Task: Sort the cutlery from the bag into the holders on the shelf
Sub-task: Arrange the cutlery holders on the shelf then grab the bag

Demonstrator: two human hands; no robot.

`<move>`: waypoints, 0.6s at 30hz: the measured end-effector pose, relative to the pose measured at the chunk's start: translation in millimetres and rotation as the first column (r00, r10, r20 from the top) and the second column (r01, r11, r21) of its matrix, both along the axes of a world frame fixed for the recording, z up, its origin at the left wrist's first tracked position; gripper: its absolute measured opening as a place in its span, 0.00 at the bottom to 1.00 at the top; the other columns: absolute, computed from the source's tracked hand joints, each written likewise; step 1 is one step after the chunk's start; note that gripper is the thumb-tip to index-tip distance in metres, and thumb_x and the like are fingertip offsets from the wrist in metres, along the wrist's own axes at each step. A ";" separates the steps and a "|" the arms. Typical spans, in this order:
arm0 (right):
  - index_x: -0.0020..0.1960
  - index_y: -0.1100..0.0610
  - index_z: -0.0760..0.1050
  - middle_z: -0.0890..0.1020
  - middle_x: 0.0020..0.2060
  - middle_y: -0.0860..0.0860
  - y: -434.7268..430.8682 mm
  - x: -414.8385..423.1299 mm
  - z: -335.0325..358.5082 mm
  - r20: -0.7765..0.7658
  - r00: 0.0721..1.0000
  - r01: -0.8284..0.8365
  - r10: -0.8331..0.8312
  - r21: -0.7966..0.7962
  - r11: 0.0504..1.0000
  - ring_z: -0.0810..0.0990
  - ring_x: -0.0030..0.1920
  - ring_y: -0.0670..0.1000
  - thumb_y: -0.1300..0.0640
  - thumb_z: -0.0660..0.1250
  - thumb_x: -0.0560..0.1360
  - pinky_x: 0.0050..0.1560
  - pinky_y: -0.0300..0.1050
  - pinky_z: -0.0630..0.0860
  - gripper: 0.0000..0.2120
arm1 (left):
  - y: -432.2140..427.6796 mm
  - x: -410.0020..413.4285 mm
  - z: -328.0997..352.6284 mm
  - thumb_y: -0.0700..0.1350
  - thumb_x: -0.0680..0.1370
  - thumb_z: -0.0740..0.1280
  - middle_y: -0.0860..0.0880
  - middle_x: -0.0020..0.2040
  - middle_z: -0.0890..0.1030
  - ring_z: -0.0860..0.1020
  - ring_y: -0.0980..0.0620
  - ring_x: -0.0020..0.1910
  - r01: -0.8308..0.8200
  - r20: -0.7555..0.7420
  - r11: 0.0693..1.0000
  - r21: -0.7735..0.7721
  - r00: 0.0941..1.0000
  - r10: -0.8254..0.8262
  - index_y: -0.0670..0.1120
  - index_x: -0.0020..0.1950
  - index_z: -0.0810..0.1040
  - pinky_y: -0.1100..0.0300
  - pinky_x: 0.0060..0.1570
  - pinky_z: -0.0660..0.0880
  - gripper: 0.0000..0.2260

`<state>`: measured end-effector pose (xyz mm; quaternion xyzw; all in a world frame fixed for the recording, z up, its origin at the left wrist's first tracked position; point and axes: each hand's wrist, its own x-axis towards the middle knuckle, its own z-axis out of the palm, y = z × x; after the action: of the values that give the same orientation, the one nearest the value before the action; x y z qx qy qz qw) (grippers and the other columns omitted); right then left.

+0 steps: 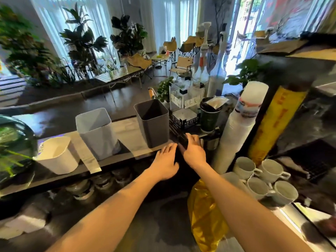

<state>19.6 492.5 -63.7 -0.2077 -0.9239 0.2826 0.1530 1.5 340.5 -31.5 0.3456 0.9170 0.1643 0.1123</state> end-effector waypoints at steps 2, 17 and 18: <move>0.75 0.55 0.66 0.67 0.67 0.54 -0.3 -5.8 -2.2 -0.014 1.000 0.002 -0.003 -0.030 1.000 0.72 0.64 0.58 0.45 0.65 0.81 0.58 0.53 0.75 0.26 | 3.3 -5.7 -0.8 0.46 0.79 0.64 0.45 0.82 0.54 0.51 0.43 0.81 -0.010 0.005 1.000 0.013 1.000 0.010 0.45 0.82 0.50 0.43 0.78 0.53 0.36; 0.69 0.61 0.77 0.75 0.66 0.56 3.6 7.6 5.8 -0.230 0.956 0.141 -0.184 -0.189 0.972 0.77 0.63 0.54 0.58 0.60 0.85 0.60 0.34 0.65 0.16 | 8.3 -11.1 5.9 0.48 0.79 0.66 0.45 0.81 0.57 0.54 0.41 0.80 -0.041 0.063 0.998 0.039 0.997 0.039 0.49 0.82 0.51 0.42 0.77 0.58 0.35; 0.68 0.60 0.78 0.76 0.66 0.56 5.0 10.3 8.4 -0.242 0.948 0.160 -0.207 -0.199 0.967 0.78 0.63 0.53 0.58 0.60 0.85 0.60 0.34 0.66 0.15 | 8.3 -10.4 7.2 0.48 0.79 0.66 0.45 0.81 0.57 0.54 0.41 0.80 -0.046 0.074 0.998 0.041 0.996 0.042 0.49 0.82 0.51 0.42 0.78 0.57 0.36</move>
<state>30.0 497.5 -55.3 -0.2668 -0.8435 0.3726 0.2801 -8.9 348.8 -24.3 0.3213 0.9160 0.1988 0.1349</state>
